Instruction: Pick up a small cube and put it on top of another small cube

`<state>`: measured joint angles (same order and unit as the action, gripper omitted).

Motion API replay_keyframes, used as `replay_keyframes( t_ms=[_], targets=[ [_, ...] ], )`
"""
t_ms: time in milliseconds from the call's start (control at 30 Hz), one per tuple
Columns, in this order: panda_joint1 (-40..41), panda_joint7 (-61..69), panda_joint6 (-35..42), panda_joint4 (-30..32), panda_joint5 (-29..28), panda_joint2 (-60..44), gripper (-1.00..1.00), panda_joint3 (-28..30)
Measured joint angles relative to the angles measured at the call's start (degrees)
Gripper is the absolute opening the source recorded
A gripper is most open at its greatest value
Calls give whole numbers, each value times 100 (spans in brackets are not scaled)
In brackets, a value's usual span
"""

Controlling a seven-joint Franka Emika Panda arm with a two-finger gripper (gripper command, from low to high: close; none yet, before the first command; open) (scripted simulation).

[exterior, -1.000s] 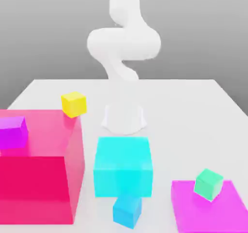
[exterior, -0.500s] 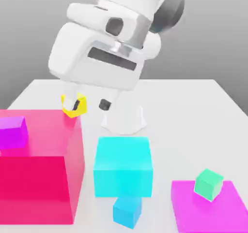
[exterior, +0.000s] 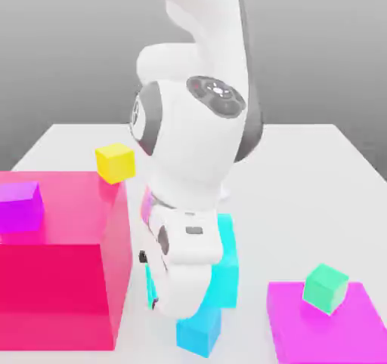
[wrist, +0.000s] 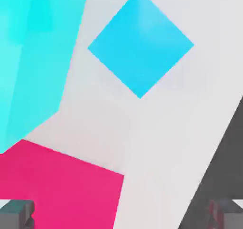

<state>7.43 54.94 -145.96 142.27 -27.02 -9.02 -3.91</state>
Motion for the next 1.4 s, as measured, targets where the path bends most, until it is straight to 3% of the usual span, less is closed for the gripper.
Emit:
replay_keyframes(
  t_ms=[333, 533, 567, 800, 1033, 1100, 1267, 1400],
  targets=[
    [842, 4422, -1102, 479, 1708, -207, 0, -1137],
    [584, 4280, -1889, 321, 1218, -1109, 0, -763],
    [487, 4230, -1992, 295, 1152, -1243, -100, -654],
    [476, 4239, -1994, 294, 1161, -1249, -100, -643],
    [873, 4821, -1158, 451, 1930, -292, -100, -1123],
    [796, 4597, -934, 230, 1701, -301, -100, -986],
    [404, 3751, -208, -155, 426, -128, -100, -625],
    [268, 3506, 468, -345, -278, 131, -100, -522]
  ],
)
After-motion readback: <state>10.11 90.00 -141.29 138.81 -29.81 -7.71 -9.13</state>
